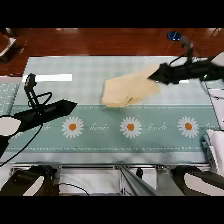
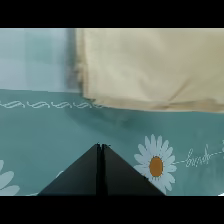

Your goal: Fold the shirts.

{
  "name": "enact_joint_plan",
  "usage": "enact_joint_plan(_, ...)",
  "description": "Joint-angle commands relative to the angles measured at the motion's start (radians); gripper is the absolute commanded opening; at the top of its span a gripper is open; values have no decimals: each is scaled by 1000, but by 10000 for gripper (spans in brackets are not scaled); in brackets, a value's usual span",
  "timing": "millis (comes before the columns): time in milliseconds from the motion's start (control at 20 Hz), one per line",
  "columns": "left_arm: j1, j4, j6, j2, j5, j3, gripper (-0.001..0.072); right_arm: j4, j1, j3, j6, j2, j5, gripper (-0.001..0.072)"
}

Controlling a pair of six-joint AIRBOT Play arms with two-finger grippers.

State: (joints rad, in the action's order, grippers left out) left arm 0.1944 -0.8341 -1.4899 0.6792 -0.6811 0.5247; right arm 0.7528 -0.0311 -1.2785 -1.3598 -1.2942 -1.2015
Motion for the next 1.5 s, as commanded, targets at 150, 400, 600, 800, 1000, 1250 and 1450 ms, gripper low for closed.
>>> enact_joint_plan(150, 0, 47, 0, 0, -11, 0, 31, 207, -243, -390, -204, 67, -293, 13)
enact_joint_plan(400, 3, 68, 1, 0, -23, 0, 31, 207, -618, -445, -284, 119, -500, 13)
enact_joint_plan(600, 8, 67, 4, 2, -17, 0, 31, 331, -882, -438, -288, 178, -655, 13)
enact_joint_plan(800, 8, 67, 15, 2, 0, 0, 31, 605, -1085, -327, -237, 323, -656, 13)
enact_joint_plan(1000, 8, 68, 14, 6, 77, 0, 31, 786, -1235, -142, -265, 477, -654, 13)
enact_joint_plan(1250, 8, 68, 14, 43, 127, 0, 31, 1023, -1245, -85, -314, 530, -644, 15)
enact_joint_plan(1450, 8, 68, 15, 74, 157, 0, 31, 1053, -1243, -45, -335, 504, -648, 628)
